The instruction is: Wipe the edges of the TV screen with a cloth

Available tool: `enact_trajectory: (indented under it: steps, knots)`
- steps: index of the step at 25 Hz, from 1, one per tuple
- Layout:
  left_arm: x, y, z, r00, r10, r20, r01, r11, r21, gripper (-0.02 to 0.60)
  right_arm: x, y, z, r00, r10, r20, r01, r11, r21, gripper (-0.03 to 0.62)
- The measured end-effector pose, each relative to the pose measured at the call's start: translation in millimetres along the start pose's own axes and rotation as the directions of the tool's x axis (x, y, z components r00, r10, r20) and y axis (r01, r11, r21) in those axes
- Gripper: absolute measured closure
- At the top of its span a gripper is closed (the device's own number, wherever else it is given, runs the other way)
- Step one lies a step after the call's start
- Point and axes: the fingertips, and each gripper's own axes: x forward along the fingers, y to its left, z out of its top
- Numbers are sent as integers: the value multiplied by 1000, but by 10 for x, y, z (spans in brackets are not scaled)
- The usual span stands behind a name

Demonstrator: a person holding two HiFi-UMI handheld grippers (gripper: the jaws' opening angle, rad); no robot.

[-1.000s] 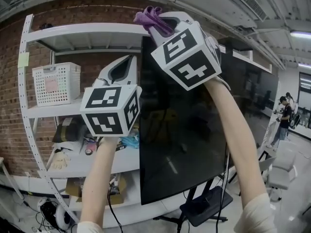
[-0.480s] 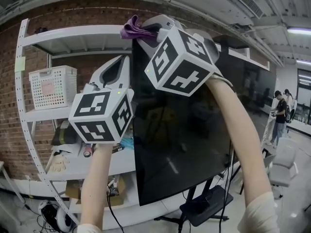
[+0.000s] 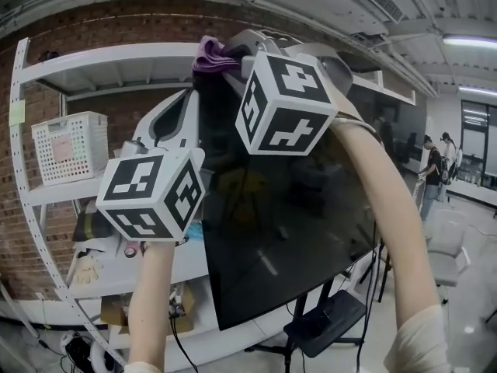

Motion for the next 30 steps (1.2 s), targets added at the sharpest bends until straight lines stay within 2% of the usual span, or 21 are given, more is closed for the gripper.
enact_trajectory:
  steps: [4,9,11,17,22,26,30]
  knots:
    - [75,-134,-27,999,-42,-4,42,999,-26,566,3,28,-254,997,28,-70,-30,999,-27,533]
    - [173,-320,-96,1000,-17,-6,17,1000,-6,566,-11,49,-635,990,72,-122,-77,996,-34,533]
    - [235,-504,-123,1000,-13,-2,13,1000,1,566,-62,86,-870,989,71,-131,-75,997,-29,533]
    - [561,-1049,-355,1000,-10,-16,9,998,-57,566,-169,171,-1640,985,88,-149,-91,996,-14,533]
    - [883,-1583,-555,1000,-11,-29,9,998,-57,566,-277,231,-2288,982,118,-149,-122,992,-15,533]
    - [1051,-1898,-673,1000,-10,-17,9,996,-84,566,-327,281,-2674,982,111,-155,-116,993,-22,533]
    - [1215,-2245,-914,998,-43,-51,39,996,-78,566,-343,328,-2923,976,130,-173,-140,989,-50,533]
